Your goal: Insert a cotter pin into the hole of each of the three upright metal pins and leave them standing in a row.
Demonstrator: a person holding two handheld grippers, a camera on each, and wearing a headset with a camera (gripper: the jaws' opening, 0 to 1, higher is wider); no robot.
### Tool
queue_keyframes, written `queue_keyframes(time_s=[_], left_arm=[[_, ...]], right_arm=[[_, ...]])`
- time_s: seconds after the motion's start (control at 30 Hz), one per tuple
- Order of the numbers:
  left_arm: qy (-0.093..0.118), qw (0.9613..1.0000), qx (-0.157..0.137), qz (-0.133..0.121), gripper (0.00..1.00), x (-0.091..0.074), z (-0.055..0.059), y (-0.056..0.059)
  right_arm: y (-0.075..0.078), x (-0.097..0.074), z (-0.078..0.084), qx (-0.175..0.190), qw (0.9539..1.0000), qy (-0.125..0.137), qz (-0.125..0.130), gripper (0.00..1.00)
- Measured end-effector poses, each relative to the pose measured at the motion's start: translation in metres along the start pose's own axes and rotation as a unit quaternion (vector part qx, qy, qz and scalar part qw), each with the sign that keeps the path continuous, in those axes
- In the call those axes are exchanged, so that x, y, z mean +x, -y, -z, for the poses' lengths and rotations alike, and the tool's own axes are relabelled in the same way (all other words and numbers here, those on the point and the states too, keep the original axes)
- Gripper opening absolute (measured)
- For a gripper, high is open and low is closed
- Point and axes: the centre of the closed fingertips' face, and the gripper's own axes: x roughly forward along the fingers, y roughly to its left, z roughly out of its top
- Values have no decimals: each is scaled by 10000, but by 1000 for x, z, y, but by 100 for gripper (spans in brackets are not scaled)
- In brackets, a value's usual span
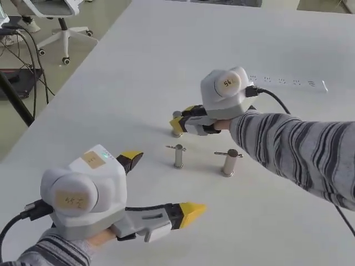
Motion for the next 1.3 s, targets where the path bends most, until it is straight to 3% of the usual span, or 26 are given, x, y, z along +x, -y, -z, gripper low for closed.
queue_keyframes(time_s=[0.6,0.8,1.13,1.3], left_arm=[[5,10000,-42,-85,88,-3,-1,-4],[15,10000,-30,-89,88,-1,-3,-4],[20,10000,17,-59,89,-1,-6,-1],[41,10000,11,-81,89,-4,-7,-1]], right_arm=[[11,1,5,-278,9993,-218,-116,8],[15,-13,3,-309,9992,-218,-155,8],[27,-42,20,-451,9978,-461,-142,8],[34,-60,24,-246,9988,-428,-48,8]])
